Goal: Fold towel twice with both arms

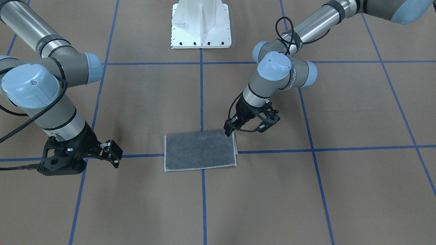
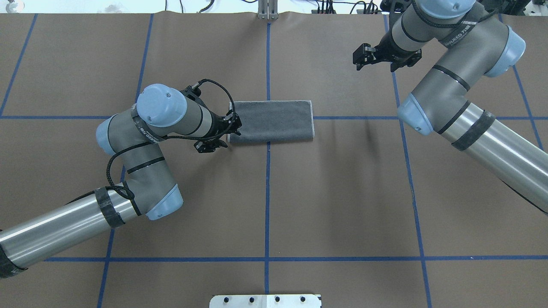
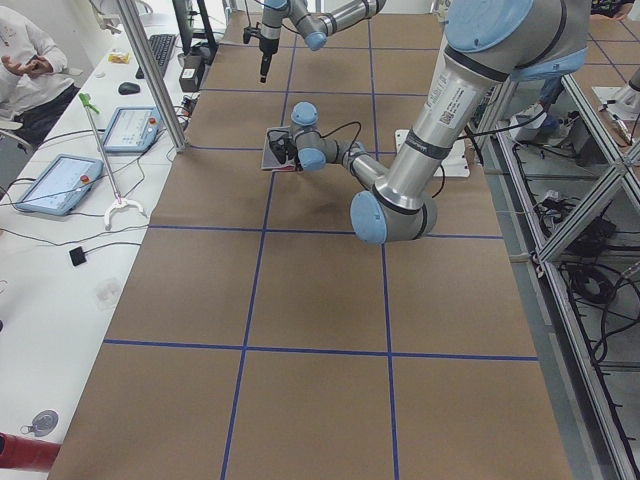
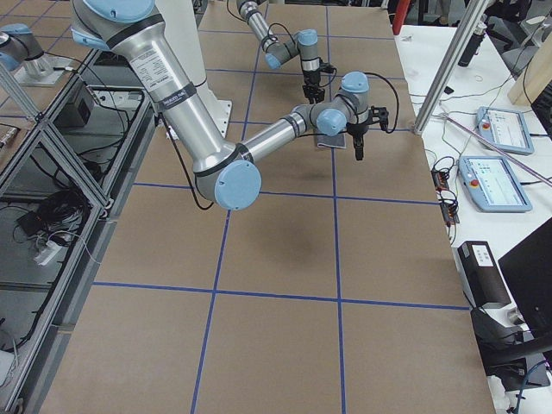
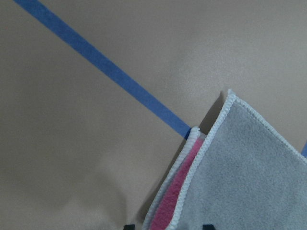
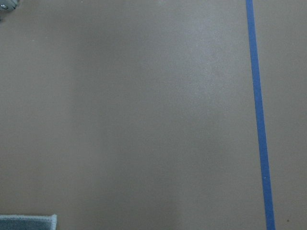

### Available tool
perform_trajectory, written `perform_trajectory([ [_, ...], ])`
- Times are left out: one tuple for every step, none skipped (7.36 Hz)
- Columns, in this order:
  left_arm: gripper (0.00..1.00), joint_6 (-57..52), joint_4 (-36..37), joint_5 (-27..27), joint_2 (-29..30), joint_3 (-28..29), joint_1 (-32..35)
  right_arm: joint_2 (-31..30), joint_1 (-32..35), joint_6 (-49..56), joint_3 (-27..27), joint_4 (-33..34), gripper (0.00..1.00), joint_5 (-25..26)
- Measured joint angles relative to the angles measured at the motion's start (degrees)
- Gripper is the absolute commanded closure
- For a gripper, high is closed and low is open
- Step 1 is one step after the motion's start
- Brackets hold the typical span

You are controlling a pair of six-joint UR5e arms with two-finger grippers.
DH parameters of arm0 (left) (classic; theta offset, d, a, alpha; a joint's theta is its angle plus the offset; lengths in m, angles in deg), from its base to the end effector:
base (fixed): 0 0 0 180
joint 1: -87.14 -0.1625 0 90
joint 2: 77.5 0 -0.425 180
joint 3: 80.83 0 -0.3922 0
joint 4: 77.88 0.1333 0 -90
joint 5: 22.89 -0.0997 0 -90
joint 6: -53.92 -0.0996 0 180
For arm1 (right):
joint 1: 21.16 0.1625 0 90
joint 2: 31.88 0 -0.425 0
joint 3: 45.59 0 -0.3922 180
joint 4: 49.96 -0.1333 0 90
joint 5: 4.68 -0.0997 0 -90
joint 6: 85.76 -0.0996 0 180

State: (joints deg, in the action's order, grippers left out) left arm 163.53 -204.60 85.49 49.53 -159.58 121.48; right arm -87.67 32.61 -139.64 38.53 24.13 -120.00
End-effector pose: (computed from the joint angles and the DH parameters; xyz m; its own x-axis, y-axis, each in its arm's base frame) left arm 0.5527 -0.5010 0.2864 0.2570 -0.5613 -0.7867 0.4147 0.7993 -0.4348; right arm -0.3514 -0.6331 0.3228 0.6679 0.0100 0.7442 -0.1970 0.9666 0.1638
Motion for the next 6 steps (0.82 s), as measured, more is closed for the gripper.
perform_trajectory([
  [0.50, 0.18, -0.01, -0.08, -0.02, 0.00, -0.15, 0.00, -0.01, 0.00, 0.00, 0.00, 0.01, 0.00],
  [0.55, 0.23, -0.05, -0.32, -0.02, 0.00, -0.23, 0.03, -0.01, 0.00, 0.00, 0.00, 0.01, 0.00],
  [0.59, 0.19, -0.23, -0.68, -0.05, 0.03, -0.27, 0.05, -0.02, -0.01, 0.00, 0.00, 0.01, 0.00],
  [0.60, 0.13, -0.47, -0.87, -0.09, 0.06, -0.30, 0.06, -0.01, -0.03, 0.00, 0.00, 0.01, 0.00],
  [0.62, 0.07, -0.66, -0.94, -0.13, 0.07, -0.32, 0.06, -0.01, -0.03, 0.00, 0.00, 0.01, 0.00],
  [0.63, -0.02, -0.82, -0.96, -0.17, 0.08, -0.32, 0.06, -0.03, -0.04, 0.00, 0.00, 0.01, 0.00],
])
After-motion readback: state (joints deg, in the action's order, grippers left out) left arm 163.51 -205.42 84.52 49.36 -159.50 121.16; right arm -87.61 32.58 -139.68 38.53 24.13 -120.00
